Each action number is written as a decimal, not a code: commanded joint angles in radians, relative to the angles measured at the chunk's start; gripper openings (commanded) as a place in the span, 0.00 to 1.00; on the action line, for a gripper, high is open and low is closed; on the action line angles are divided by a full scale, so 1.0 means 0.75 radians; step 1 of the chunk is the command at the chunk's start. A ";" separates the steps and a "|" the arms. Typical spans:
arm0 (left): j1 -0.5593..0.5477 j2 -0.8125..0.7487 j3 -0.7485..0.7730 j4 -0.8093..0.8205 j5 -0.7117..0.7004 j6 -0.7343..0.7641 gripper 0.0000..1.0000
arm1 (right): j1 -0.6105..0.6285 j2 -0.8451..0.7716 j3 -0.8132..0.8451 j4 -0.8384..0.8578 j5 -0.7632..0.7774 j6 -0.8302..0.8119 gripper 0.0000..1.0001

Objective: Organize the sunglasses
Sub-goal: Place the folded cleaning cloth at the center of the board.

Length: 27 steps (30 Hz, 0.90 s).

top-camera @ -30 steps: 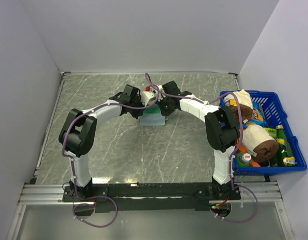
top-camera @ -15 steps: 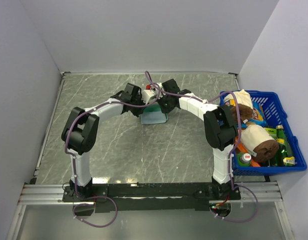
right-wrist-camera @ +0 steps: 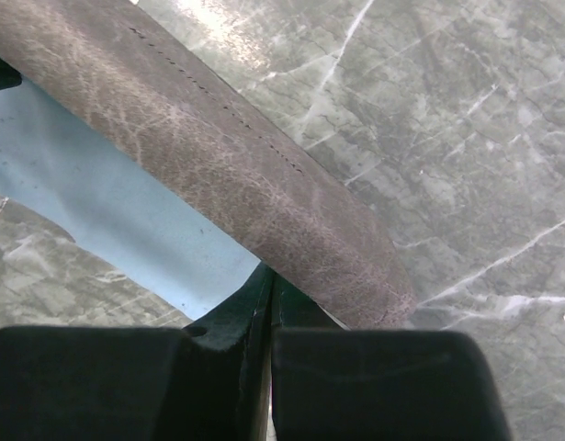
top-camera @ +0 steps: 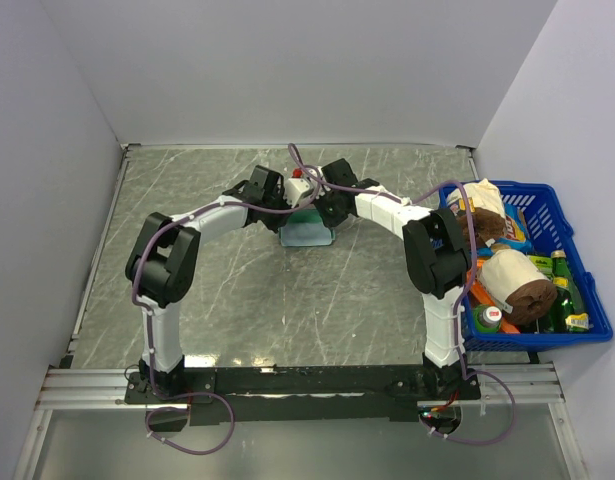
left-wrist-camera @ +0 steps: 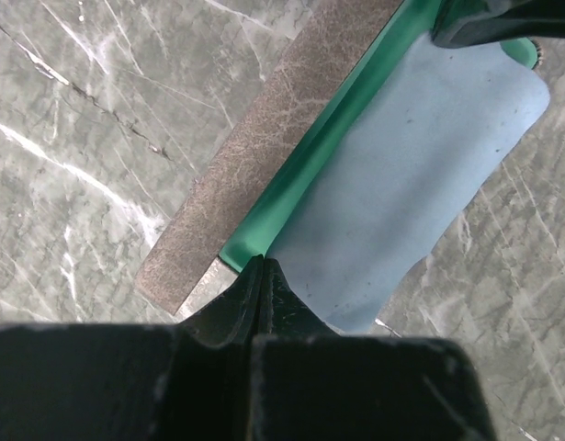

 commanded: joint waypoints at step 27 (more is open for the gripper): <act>-0.030 0.018 0.017 0.085 -0.067 0.001 0.01 | 0.023 0.003 0.022 0.064 0.048 0.014 0.00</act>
